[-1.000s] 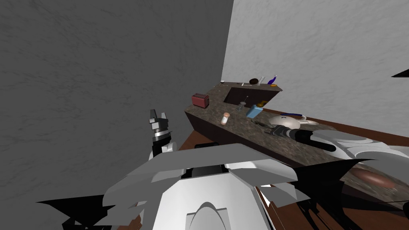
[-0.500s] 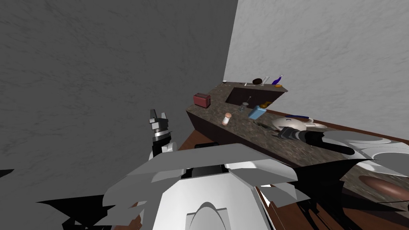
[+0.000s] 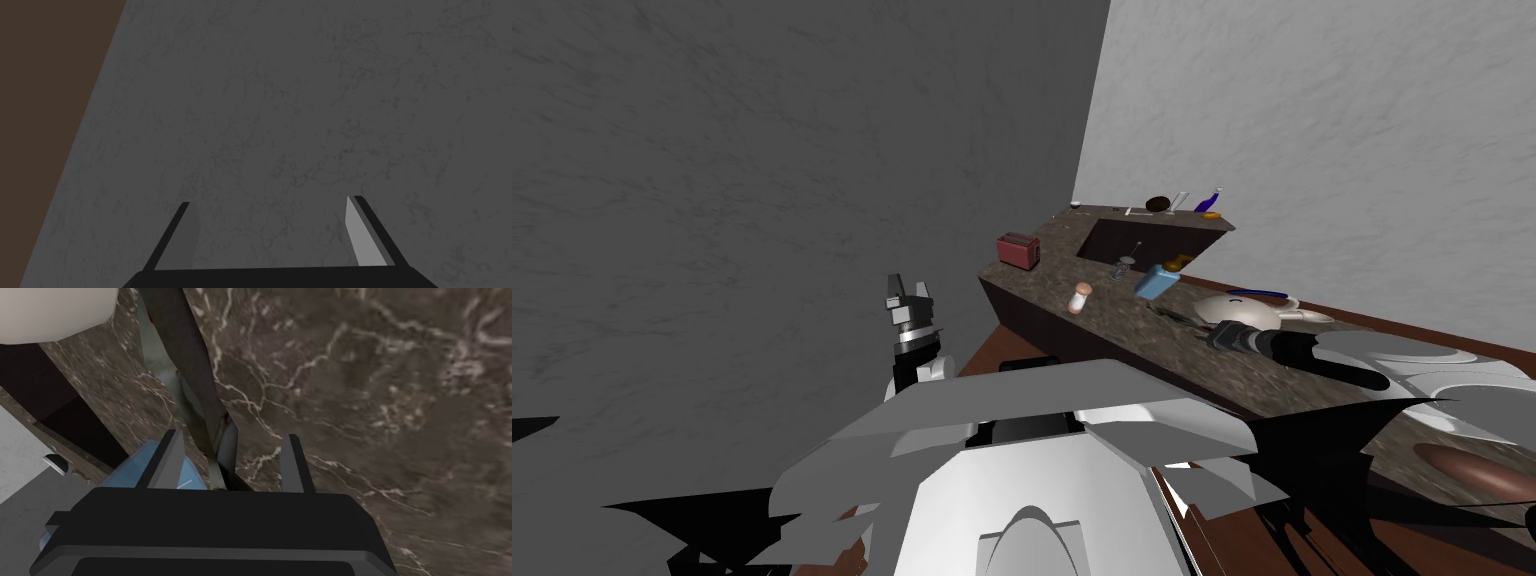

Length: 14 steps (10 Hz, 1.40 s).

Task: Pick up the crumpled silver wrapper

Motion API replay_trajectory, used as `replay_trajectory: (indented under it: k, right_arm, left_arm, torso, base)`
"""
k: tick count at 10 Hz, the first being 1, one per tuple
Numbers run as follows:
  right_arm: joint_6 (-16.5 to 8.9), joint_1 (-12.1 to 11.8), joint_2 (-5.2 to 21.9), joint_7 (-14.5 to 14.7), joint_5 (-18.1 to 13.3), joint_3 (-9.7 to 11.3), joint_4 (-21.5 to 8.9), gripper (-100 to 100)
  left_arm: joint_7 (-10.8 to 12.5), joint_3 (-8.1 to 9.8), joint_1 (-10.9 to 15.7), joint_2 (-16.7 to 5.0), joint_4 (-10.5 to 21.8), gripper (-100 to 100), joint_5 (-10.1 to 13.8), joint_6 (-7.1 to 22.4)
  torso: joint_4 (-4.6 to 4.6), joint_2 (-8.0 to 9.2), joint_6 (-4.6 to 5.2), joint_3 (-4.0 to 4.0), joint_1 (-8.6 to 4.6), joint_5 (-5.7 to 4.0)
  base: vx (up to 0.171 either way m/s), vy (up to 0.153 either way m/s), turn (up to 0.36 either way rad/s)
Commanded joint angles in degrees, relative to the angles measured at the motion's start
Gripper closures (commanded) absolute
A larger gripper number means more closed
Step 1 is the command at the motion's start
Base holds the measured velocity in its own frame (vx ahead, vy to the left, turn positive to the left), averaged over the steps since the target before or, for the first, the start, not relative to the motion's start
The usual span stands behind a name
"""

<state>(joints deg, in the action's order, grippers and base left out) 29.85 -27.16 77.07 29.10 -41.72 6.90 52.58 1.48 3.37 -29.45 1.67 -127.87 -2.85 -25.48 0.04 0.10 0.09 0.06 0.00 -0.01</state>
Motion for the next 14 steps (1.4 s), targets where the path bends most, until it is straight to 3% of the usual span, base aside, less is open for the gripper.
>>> replay_trajectory:
  k: [1,4,5,6,9,14]
  right_arm:
    - [0.0,0.0,0.0,0.0,0.0,0.0,0.0,100]
    - [0.0,0.0,0.0,0.0,0.0,0.0,0.0,100]
    - [0.0,0.0,0.0,0.0,0.0,0.0,0.0,0]
    - [0.0,0.4,1.8,-1.2,0.6,-1.0,-0.4,-100]
    - [0.1,0.6,3.4,-2.8,1.4,-1.7,-0.8,-100]
    - [-0.1,0.8,7.8,-8.4,3.7,-3.5,-1.8,-100]
  left_arm:
    - [0.0,0.0,0.0,0.0,0.0,0,0.0,0.0]
    - [0.0,0.0,0.0,0.0,0.0,0,0.0,0.0]
    - [0.0,0.0,0.0,0.0,0.0,0,0.0,0.0]
    - [0.0,0.0,0.0,0.0,0.0,0,0.0,0.0]
    - [0.0,0.0,0.0,0.0,0.0,0,0.0,0.0]
    - [0.0,0.0,0.0,0.0,0.0,0,0.0,0.0]
  torso:
    - [0.0,0.0,0.0,0.0,0.0,0.0]
    - [0.0,-0.01,0.0,-0.01,0.02,0.01]
    - [0.0,-0.01,0.0,-0.01,0.02,0.01]
    - [0.0,-0.01,0.0,-0.01,0.02,0.01]
    - [0.11,0.48,0.05,0.28,-0.01,0.0]
    - [0.13,0.54,0.06,0.32,0.08,0.03]
  base:
    - [0.0,0.0,0.0]
    - [0.0,0.0,0.0]
    - [0.0,0.0,0.0]
    - [-0.05,0.009,-0.111]
    - [-0.108,-0.003,-0.126]
    - [-0.109,0.002,-0.179]
